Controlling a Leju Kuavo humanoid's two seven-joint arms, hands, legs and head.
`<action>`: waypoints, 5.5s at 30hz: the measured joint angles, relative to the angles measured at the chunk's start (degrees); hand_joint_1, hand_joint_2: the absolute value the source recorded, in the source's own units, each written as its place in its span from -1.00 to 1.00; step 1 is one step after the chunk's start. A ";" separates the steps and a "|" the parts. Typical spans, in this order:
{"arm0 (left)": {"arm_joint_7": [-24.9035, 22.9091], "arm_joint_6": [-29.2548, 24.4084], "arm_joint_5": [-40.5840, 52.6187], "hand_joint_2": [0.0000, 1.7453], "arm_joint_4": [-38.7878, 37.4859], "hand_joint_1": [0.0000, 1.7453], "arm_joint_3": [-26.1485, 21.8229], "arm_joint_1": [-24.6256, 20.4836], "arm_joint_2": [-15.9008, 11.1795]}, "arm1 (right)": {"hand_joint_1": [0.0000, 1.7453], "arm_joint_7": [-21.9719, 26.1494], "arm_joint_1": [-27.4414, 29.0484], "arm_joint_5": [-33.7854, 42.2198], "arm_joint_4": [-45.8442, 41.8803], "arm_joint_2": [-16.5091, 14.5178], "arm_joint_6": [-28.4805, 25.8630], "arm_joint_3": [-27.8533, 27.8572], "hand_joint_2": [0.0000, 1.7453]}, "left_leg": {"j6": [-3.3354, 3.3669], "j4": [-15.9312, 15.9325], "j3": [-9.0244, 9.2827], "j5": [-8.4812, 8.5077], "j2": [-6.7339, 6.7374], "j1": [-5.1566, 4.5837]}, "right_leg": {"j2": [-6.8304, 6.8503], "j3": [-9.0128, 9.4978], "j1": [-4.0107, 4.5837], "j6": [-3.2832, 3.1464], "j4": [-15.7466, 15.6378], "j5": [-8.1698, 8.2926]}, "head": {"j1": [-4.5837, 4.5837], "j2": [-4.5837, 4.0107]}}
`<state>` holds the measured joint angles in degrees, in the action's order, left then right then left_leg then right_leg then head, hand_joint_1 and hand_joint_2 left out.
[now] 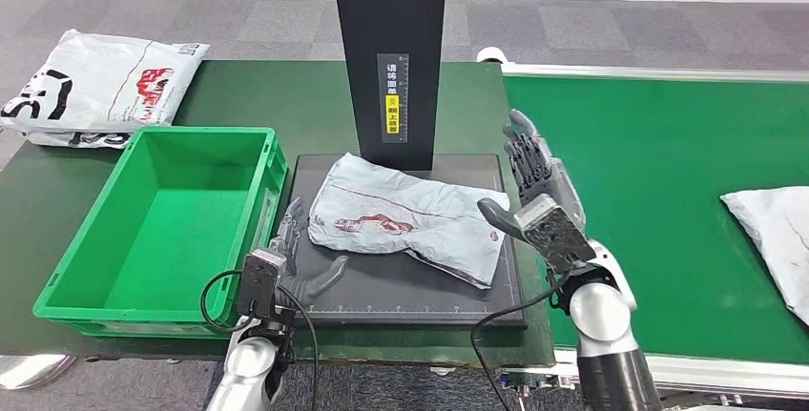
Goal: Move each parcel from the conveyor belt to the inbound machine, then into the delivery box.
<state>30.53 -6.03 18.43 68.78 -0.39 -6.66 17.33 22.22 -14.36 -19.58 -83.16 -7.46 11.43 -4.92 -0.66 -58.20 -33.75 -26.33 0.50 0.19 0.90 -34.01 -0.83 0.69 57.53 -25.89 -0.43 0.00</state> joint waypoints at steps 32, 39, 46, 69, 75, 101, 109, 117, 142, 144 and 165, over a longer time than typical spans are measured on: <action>-28.45 -25.48 66.00 1.00 -23.02 -1.00 19.43 -19.14 3.18 | -1.00 8.17 12.68 6.91 -9.57 -4.68 4.93 7.56 1.00 | 0.05 -0.04 0.06 0.07 0.11 -0.04 | -0.10 0.01 -0.04 0.05 -0.02 0.15 | 0.02 0.00; -29.01 -24.51 65.24 1.00 -33.14 -1.00 24.76 -24.49 3.95 | -1.00 8.34 12.75 7.54 -7.15 -4.97 5.38 8.49 1.00 | 0.05 -0.02 0.04 0.05 0.16 -0.04 | -0.14 -0.04 -0.03 0.04 -0.01 0.14 | 0.02 0.00; -28.06 -21.40 63.86 1.00 -37.26 -1.00 26.39 -26.58 3.99 | -1.00 8.33 12.74 7.66 -5.88 -5.02 5.51 8.73 1.00 | 0.05 -0.01 0.03 0.06 0.15 -0.03 | -0.13 -0.04 -0.03 0.03 -0.01 0.12 | 0.02 0.00; -35.27 -2.71 52.51 1.00 -50.73 1.00 36.33 -39.09 3.32 | -1.00 7.79 13.66 7.70 -4.97 -6.57 9.15 11.59 1.00 | 0.05 -0.02 0.06 0.08 0.12 -0.03 | -0.12 0.05 -0.04 0.05 0.00 0.14 | 0.02 0.00; -35.66 -2.88 52.91 1.00 -51.53 1.00 36.33 -39.43 3.04 | -1.00 7.79 14.26 7.71 -4.99 -6.85 9.80 12.30 1.00 | 0.06 -0.02 0.06 0.07 0.12 -0.03 | -0.12 0.05 -0.04 0.05 -0.01 0.14 | 0.02 0.00; -25.92 -29.16 52.29 1.00 -34.35 1.00 18.35 -33.46 0.39 | -1.00 9.10 20.01 7.42 -8.73 -8.49 10.12 17.38 1.00 | 0.04 -0.01 0.02 0.02 0.16 -0.03 | -0.15 -0.01 -0.04 0.03 0.00 0.08 | 0.02 0.00; -21.40 -27.10 48.04 1.00 -7.25 1.00 7.25 -20.66 0.07 | -1.00 9.15 22.45 7.19 -11.13 -9.91 10.40 19.98 1.00 | 0.01 0.01 -0.03 -0.02 0.16 -0.03 | -0.12 -0.09 -0.03 0.01 0.00 -0.01 | 0.02 0.00; -20.89 -30.24 46.55 1.00 4.46 1.00 3.16 -15.29 -0.10 | -1.00 8.98 23.11 6.42 -12.14 -10.79 10.46 20.48 1.00 | 0.00 0.01 -0.04 -0.01 0.19 -0.03 | -0.16 -0.08 -0.03 0.01 0.00 0.00 | 0.03 0.00; -24.37 -30.72 53.01 1.00 23.89 1.00 -2.30 -21.33 -1.44 | -1.00 7.59 21.96 5.22 -12.01 -11.77 10.32 21.20 1.00 | -0.01 0.01 -0.07 0.02 0.14 -0.02 | -0.10 -0.09 -0.02 0.00 0.01 0.02 | 0.03 0.00; -24.37 -30.72 53.00 1.00 23.63 1.00 -2.38 -21.72 -1.60 | -1.00 7.59 21.83 5.22 -11.80 -11.77 10.31 21.20 1.00 | -0.01 0.01 -0.08 0.02 0.14 -0.02 | -0.10 -0.10 -0.02 0.00 0.01 0.01 | 0.03 0.00; -59.94 -30.26 71.24 1.00 -26.81 1.00 -6.05 -40.03 -14.74 | -1.00 6.86 18.85 4.22 -9.00 -11.68 11.84 21.58 1.00 | -0.15 0.01 -0.05 0.17 0.37 0.04 | -0.33 -0.23 0.05 -0.19 0.06 0.20 | 0.04 0.00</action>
<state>-29.41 -36.29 89.67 41.97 -6.44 -46.69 2.60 29.08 4.49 -15.36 -92.16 -19.15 23.27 16.66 -0.80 -58.18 -33.80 -26.16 0.87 0.23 0.56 -34.23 -0.78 0.49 57.59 -25.69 -0.39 0.00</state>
